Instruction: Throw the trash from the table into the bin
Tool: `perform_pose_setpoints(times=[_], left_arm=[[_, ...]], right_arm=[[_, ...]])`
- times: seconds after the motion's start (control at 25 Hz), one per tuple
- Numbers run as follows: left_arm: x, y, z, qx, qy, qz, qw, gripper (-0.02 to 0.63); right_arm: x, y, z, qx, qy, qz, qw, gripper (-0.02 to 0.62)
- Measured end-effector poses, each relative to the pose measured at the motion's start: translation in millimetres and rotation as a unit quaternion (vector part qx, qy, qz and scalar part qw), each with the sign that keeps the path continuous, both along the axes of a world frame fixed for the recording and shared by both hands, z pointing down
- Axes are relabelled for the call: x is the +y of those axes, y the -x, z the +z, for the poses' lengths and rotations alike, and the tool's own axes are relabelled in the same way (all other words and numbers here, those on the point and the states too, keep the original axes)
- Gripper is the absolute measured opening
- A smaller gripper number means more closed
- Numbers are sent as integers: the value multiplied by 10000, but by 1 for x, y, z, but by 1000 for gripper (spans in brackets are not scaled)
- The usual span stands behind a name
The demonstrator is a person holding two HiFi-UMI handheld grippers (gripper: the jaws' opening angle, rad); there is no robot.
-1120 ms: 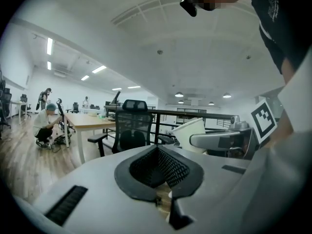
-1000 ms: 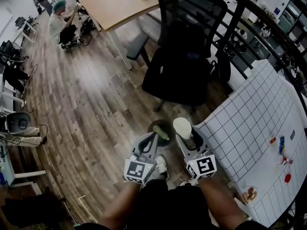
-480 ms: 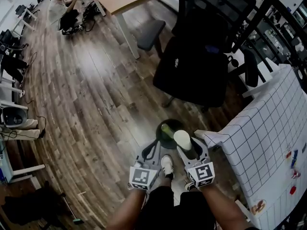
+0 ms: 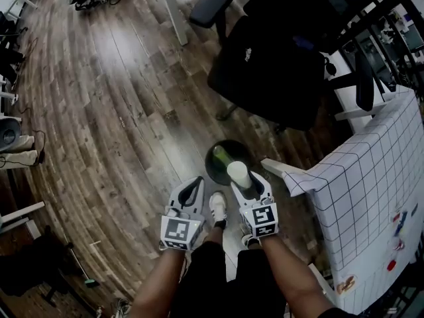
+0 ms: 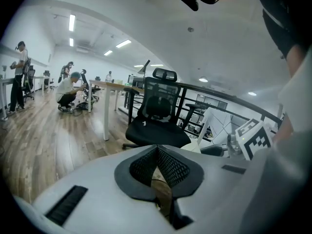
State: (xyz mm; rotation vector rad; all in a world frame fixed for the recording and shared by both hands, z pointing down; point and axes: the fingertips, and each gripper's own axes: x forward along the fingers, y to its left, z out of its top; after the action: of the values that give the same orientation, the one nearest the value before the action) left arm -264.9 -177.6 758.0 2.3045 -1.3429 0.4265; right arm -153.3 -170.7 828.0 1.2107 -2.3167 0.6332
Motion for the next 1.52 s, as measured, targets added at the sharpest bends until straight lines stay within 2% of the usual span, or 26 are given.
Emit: perform_pose_setpoints(times=[0.2,0.36,0.48,0.72,0.88,1.12,1.36,1.52], left_arm=[[7,7,6,-14,101,-55,9999,18],[11,11,4,-32,99,-63,9999,18],[16,13,5,-34,146,-84,9999,18],[25,6,1,6,180,-44,9998,18],[27,1,-9,1,128,15,9999,18],[26,-2,-39,-14,-64,65,10000,18],[27,-5,-97,227,-346,6,9991,18],[17,-10,-139,278,-734,40,9969,18]], right_arm=[[7,4,38,383,314,-451,9978,252],[5,6,58,451,594,-618,9953,270],[4,6,67,495,886,-642,9928,359],[19,3,62,638,961,-696,9909,373],[35,3,39,637,939,-673,9913,373],[43,5,-14,466,568,-632,9953,373],[36,4,-111,311,-380,-484,9976,366],[26,-5,-174,178,-1018,-224,9944,278]])
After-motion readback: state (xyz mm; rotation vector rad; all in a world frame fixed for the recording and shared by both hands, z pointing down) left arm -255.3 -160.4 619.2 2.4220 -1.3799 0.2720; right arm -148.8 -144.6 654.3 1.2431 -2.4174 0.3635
